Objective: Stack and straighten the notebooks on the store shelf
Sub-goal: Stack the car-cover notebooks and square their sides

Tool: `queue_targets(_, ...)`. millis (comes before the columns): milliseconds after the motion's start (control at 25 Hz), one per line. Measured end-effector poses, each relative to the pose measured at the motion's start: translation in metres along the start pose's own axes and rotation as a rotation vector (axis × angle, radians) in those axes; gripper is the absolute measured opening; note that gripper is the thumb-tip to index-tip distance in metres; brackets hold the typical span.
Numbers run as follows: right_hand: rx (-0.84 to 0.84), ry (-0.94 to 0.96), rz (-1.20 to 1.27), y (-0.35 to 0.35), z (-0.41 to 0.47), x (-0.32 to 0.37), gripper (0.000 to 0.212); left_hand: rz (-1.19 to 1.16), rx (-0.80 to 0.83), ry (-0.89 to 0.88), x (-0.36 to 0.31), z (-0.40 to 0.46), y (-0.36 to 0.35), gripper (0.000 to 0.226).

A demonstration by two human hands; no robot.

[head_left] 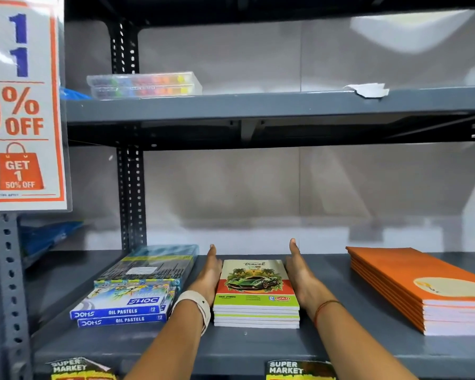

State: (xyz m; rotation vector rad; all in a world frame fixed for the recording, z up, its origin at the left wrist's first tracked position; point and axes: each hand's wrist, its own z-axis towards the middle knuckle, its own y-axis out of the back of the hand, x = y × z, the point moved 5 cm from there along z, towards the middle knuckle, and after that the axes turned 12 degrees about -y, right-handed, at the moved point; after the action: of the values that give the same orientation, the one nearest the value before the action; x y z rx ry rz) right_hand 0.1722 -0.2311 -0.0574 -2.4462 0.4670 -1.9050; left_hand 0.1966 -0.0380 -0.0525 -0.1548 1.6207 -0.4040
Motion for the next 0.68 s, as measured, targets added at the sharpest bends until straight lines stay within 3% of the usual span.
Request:
queue_targets(160,0.123,-0.213,0.081,-0.005,-0.036,-0.016,0.077,0.042,0.047,0.038,0.001,-0.032,-0.001,0.081)
queue_targets(400,0.104,-0.164,0.091,-0.003,-0.053,-0.027,0.083,0.034,0.087,0.023,0.007,-0.057,-0.001,0.081)
queue_targets(520,0.041,-0.163,0.037,-0.004,-0.052,-0.03,0.104,0.078,0.041,0.016,0.007,-0.056,0.0,0.081)
queue_targets(680,0.045,-0.149,0.026,-0.006,-0.059,-0.028,0.102,0.169,-0.003,0.0,0.008,-0.055,0.004,0.087)
